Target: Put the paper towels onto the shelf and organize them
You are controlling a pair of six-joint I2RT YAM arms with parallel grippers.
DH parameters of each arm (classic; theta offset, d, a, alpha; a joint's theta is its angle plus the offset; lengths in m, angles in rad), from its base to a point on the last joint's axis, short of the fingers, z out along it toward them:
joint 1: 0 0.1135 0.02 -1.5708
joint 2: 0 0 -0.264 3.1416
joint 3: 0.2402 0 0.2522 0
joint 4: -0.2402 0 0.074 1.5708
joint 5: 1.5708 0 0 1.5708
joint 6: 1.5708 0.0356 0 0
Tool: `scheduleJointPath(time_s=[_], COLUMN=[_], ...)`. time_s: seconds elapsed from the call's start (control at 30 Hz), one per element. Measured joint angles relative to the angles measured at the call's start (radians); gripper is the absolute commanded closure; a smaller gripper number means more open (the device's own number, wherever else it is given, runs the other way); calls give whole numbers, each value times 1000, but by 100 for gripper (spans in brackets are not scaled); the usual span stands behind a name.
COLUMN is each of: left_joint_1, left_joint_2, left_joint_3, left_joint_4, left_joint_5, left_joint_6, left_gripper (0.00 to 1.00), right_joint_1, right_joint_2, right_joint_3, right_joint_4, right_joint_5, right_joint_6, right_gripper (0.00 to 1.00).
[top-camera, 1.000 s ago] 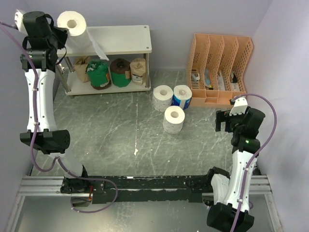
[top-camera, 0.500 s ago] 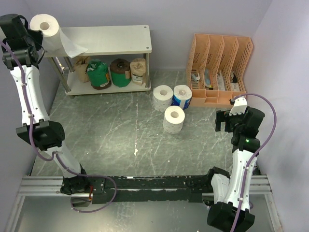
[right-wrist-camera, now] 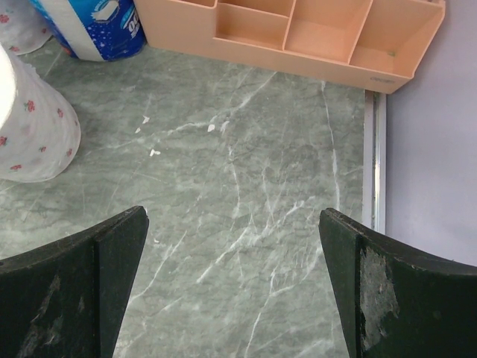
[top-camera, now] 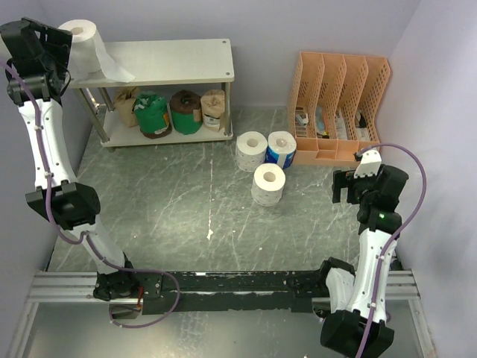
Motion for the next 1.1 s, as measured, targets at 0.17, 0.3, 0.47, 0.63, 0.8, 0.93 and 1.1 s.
scheduleJointPath(time_s=[0.17, 0.3, 0.47, 0.63, 0.8, 0.93, 1.1], left_joint_1=[-4, -59, -253, -565, -804, -895, -919], left_joint_2=[-8, -118, -382, -438, -166, 1, 24], left_joint_3=[10, -59, -294, -533, -570, -610, -648], left_joint_4=[21, 64, 161, 224, 200, 167, 166], left_joint_5=[13, 16, 47, 0, -71, -106, -149], left_joint_6=[21, 91, 132, 131, 116, 75, 12], left_gripper=[1, 1, 1, 1, 1, 1, 1], right_joint_1=[0, 0, 0, 0, 0, 0, 0], right_joint_2=[8, 8, 13, 27, 23, 16, 15], right_joint_3=[0, 0, 0, 0, 0, 0, 0], right_joint_4=[0, 0, 1, 1, 1, 2, 5], right_joint_5=[0, 1, 10, 29, 41, 46, 51], right_joint_6=[0, 0, 2, 12, 14, 16, 19], right_gripper=[0, 0, 0, 0, 0, 0, 0])
